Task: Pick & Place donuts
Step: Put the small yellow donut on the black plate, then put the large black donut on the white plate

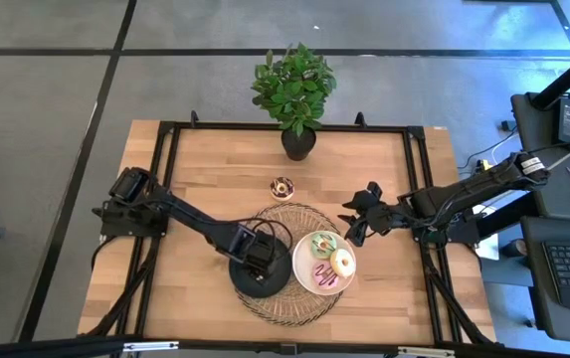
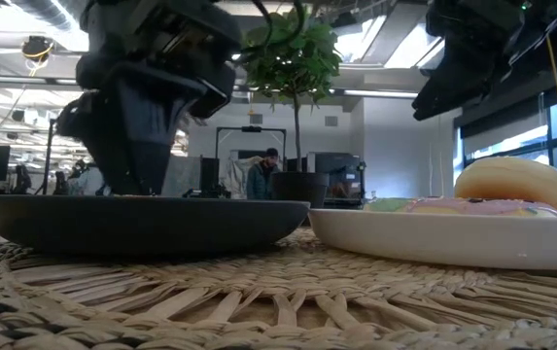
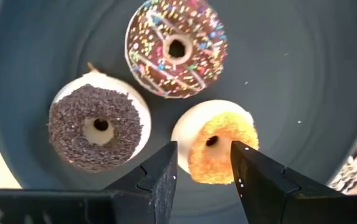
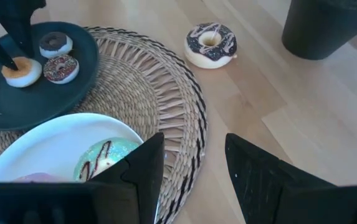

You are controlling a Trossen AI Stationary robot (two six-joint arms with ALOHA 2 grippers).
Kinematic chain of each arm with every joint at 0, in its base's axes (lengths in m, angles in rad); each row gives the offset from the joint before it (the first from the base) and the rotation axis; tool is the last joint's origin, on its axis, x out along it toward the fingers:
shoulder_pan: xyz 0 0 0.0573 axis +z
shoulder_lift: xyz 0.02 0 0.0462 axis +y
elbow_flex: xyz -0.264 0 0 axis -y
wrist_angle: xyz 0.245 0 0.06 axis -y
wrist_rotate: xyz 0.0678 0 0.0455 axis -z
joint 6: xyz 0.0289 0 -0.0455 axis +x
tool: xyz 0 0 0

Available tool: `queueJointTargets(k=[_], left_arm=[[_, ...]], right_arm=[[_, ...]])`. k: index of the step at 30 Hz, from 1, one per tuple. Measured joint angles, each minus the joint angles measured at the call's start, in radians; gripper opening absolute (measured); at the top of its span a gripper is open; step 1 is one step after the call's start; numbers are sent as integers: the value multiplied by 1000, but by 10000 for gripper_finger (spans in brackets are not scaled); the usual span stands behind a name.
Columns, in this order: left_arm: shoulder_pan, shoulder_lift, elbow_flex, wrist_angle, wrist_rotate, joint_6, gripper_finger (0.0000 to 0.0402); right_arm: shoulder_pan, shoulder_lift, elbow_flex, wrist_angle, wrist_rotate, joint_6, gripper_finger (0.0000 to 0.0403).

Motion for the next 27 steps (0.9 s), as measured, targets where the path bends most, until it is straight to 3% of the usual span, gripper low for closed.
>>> queueJointTargets(k=[11, 18, 23, 27], left_arm=[[2, -1, 123, -342, -110, 16, 141], [9, -1, 122, -363, -208, 28, 142], [15, -1, 122, -363, -317, 44, 139], [46, -1, 122, -347, -330, 85, 141]], right_arm=[[0, 0, 0, -2, 9, 1, 172], [0, 0, 0, -1, 28, 4, 172], [-5, 0, 0, -1, 111, 48, 172], [-24, 0, 0, -2, 119, 89, 172]])
